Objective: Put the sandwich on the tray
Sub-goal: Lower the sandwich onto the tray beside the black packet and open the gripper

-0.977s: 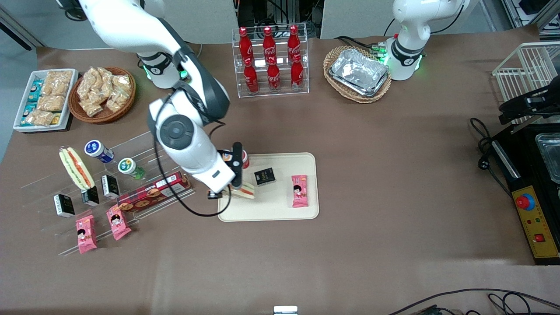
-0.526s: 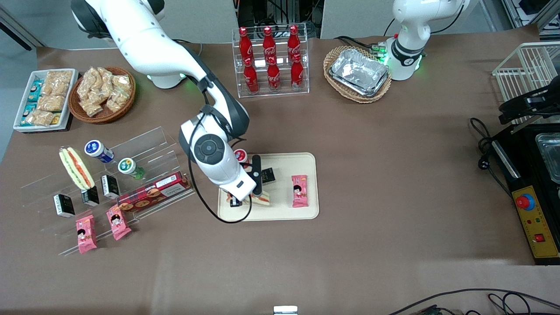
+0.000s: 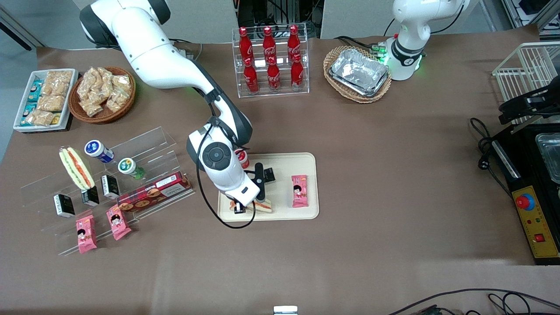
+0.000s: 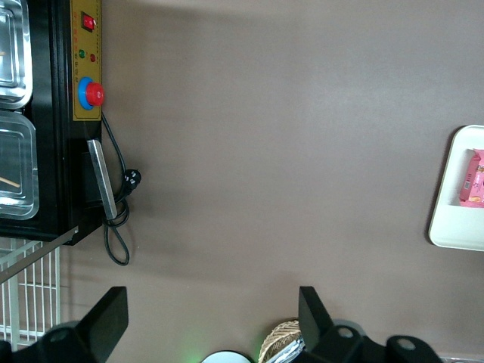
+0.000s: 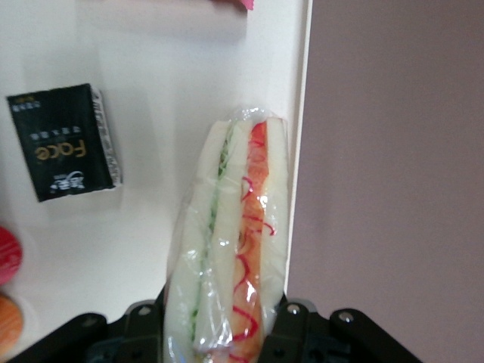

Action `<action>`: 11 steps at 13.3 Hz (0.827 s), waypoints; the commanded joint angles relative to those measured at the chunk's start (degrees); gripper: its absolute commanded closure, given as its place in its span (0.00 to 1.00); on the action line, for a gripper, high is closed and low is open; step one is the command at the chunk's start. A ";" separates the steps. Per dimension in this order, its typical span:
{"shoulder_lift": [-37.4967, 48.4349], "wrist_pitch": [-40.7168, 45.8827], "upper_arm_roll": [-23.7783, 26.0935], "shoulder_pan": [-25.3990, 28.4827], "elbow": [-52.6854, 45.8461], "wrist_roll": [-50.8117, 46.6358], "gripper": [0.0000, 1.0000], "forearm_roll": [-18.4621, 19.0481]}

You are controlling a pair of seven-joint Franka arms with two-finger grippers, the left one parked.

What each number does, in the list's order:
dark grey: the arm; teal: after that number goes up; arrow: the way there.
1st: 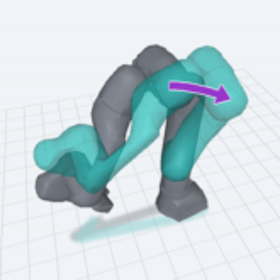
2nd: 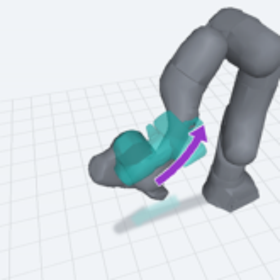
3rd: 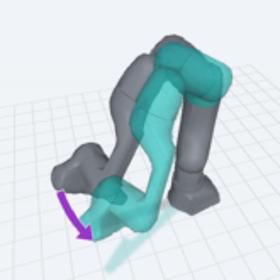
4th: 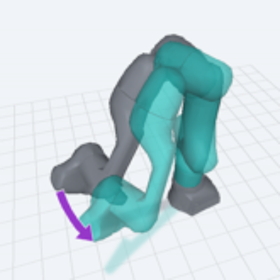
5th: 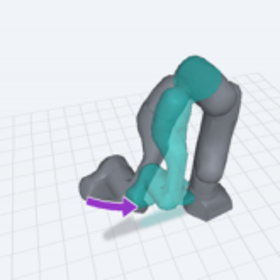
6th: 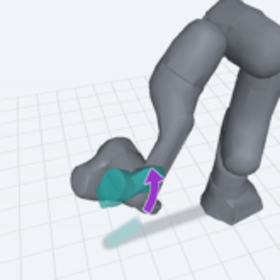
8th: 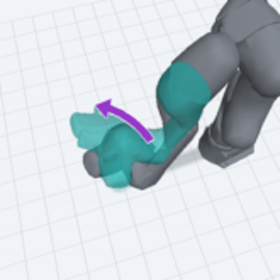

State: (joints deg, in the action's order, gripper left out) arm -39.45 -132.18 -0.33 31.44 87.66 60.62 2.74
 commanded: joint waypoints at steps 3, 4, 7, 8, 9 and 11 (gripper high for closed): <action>-2.65 -3.61 -0.37 -0.06 -1.53 1.51 0.49 0.95; -2.39 -3.53 -0.37 -0.15 -1.53 1.43 0.15 0.69; -1.33 -3.44 -0.46 -0.24 -1.71 1.17 0.00 0.08; -1.07 -3.26 -0.55 -0.67 -1.71 1.08 0.00 -0.36; -0.28 -3.00 -0.37 -1.72 -1.71 0.99 0.00 -0.80; 0.95 -2.83 -0.46 -2.35 -1.71 0.99 0.00 -2.29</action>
State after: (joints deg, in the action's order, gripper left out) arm -40.40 -135.47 -0.90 30.42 86.17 61.20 2.56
